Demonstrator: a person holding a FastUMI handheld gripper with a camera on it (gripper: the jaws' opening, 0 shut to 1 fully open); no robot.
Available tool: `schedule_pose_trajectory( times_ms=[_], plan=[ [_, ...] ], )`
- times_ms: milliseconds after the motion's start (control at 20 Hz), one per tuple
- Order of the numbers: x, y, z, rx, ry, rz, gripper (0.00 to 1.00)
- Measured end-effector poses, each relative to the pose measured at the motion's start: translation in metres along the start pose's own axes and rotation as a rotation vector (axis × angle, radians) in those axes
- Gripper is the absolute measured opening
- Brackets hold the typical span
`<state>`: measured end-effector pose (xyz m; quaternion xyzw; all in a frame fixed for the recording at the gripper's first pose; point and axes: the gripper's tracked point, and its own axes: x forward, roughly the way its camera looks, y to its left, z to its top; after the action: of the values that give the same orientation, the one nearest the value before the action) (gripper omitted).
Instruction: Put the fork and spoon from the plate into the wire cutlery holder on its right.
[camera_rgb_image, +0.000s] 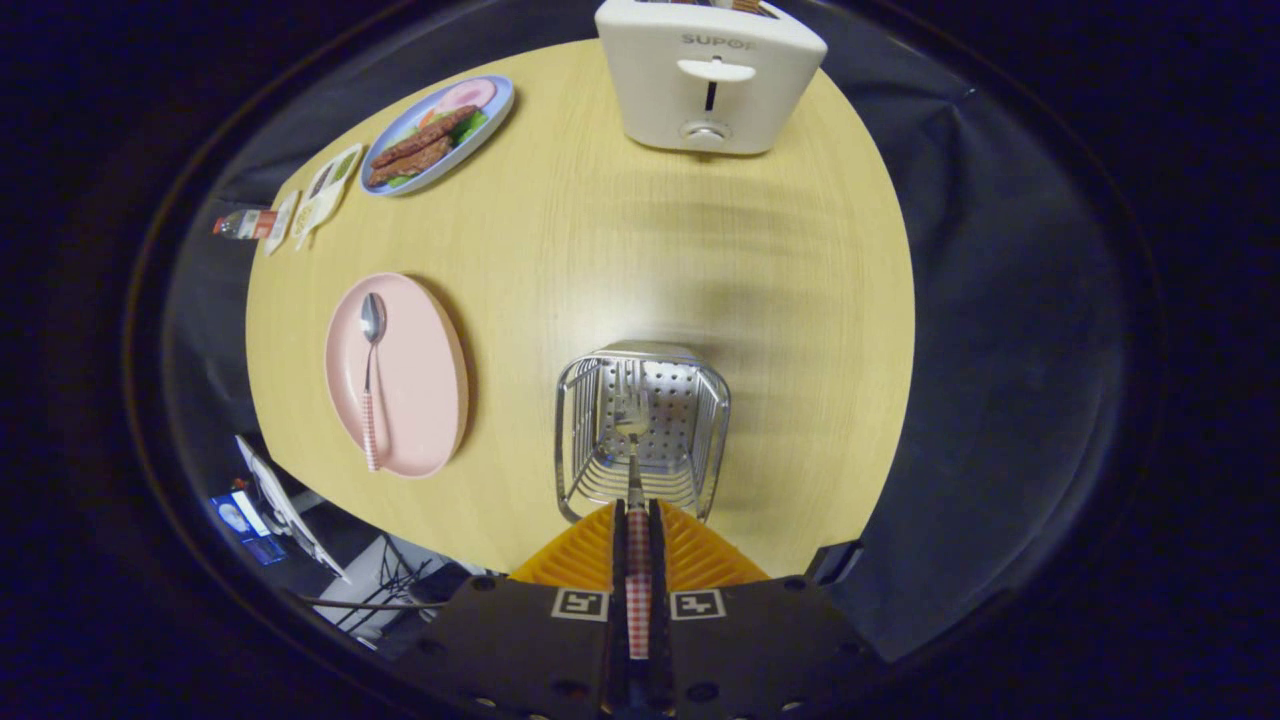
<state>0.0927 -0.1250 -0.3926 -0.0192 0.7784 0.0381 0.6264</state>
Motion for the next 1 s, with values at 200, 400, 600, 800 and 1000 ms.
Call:
schedule_pose_trajectory(
  times_ms=[200, 400, 600, 800, 1000],
  plan=[
    [-0.003, 0.002, -0.002, 0.001, -0.034, 0.002, 0.11],
    [-0.018, 0.008, 0.001, -0.042, -0.136, -0.008, 0.22],
    [-0.037, 0.024, -0.002, -0.059, -0.242, -0.013, 0.38],
    [-0.051, 0.050, -0.007, -0.070, -0.361, -0.002, 0.62],
    [-0.059, 0.088, -0.012, -0.054, -0.477, 0.050, 0.79]
  ],
)
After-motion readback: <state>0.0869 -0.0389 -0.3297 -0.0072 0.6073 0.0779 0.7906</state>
